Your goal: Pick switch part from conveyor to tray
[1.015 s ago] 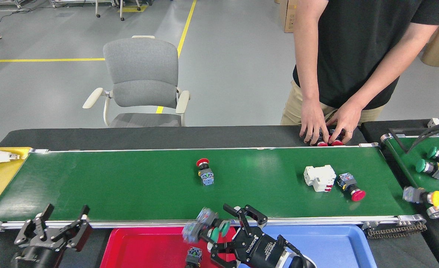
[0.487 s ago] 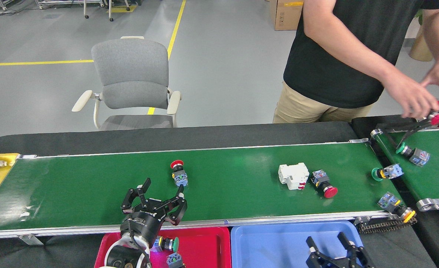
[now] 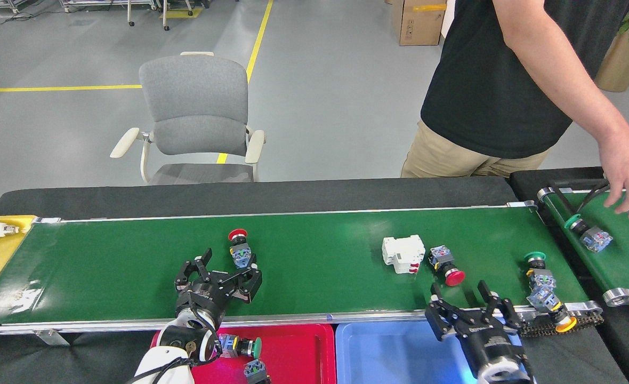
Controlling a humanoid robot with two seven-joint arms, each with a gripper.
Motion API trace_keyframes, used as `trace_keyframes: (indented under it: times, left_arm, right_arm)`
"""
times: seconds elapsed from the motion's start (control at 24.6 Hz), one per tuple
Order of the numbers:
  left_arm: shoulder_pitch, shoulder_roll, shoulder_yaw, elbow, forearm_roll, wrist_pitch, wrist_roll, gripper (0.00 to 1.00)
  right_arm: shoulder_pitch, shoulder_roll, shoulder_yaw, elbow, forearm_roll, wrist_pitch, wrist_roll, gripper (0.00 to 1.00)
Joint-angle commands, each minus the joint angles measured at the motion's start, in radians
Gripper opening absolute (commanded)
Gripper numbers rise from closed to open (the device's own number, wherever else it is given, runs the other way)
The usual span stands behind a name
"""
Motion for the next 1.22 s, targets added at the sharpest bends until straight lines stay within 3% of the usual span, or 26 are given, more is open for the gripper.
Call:
trace_keyframes:
  times: [0.0,0.04,0.08,0.2,0.28,0.32,0.41,0.45,0.53,0.65,0.69,0.73,0.77,0.93,1.02,1.14,1.18]
  left_arm:
    - [-0.037,-0.003,0.005,0.019,0.002,0.001,0.003,1.00]
    - [-0.050,-0.003,0.010,0.034,0.002,0.003,0.003,1.00]
    - [-0.057,-0.003,0.016,0.047,0.002,0.004,0.003,1.00]
    - [-0.088,-0.001,0.057,0.097,0.002,0.015,0.006,0.99]
    - [-0.108,0.000,0.068,0.131,0.002,0.041,0.009,0.95]
    - [-0.114,0.000,0.068,0.151,0.001,0.053,0.012,0.86]
    - [-0.116,0.000,0.068,0.168,0.005,0.052,0.015,0.57]
    - [-0.114,-0.001,0.069,0.168,0.010,0.047,0.015,0.37]
    - [-0.105,0.000,0.068,0.162,0.041,0.044,0.018,0.16]
    - [-0.065,0.005,0.056,0.085,0.071,-0.006,0.029,0.06]
    - [-0.034,0.006,0.054,0.044,0.070,-0.048,0.034,0.05]
    - [0.009,0.008,0.054,-0.012,0.068,-0.100,0.034,0.04]
    - [0.071,0.013,0.053,-0.100,0.068,-0.183,0.032,0.05]
    - [0.248,0.022,0.046,-0.328,0.065,-0.462,0.003,0.10]
    - [0.306,0.043,0.057,-0.397,0.067,-0.554,0.000,0.26]
    - [0.354,0.052,0.083,-0.444,0.067,-0.560,-0.002,0.92]
    - [0.372,0.051,0.097,-0.461,0.068,-0.559,-0.002,0.99]
  right_arm:
    - [-0.045,-0.016,0.059,0.028,-0.001,0.068,0.001,0.61]
    - [-0.053,-0.033,0.085,0.038,0.000,0.068,0.001,0.40]
    - [-0.054,-0.051,0.097,0.040,-0.001,0.068,0.001,0.28]
    - [-0.053,-0.077,0.128,0.040,-0.009,0.058,0.001,0.15]
    - [-0.051,-0.077,0.133,0.037,-0.009,0.057,0.001,0.14]
    - [-0.051,-0.077,0.134,0.034,-0.009,0.055,0.001,0.14]
    - [-0.045,-0.076,0.137,0.009,-0.009,0.038,-0.002,0.12]
    - [-0.037,-0.076,0.152,-0.020,-0.009,0.022,-0.003,0.12]
    - [-0.001,-0.077,0.212,-0.101,-0.010,-0.038,-0.006,0.12]
    - [0.087,-0.077,0.271,-0.241,-0.009,-0.213,-0.008,0.14]
    - [0.104,-0.076,0.286,-0.271,-0.009,-0.262,-0.008,0.23]
    - [0.111,-0.069,0.314,-0.291,-0.004,-0.305,-0.006,0.54]
    - [0.113,-0.059,0.363,-0.296,-0.003,-0.337,-0.006,1.00]
    - [0.113,-0.054,0.426,-0.291,-0.004,-0.348,-0.006,1.00]
    - [0.114,-0.057,0.421,-0.293,-0.009,-0.348,-0.008,1.00]
    - [0.125,-0.100,0.335,-0.316,-0.020,-0.348,-0.025,1.00]
    - [0.144,-0.115,0.261,-0.330,-0.032,-0.350,-0.041,1.00]
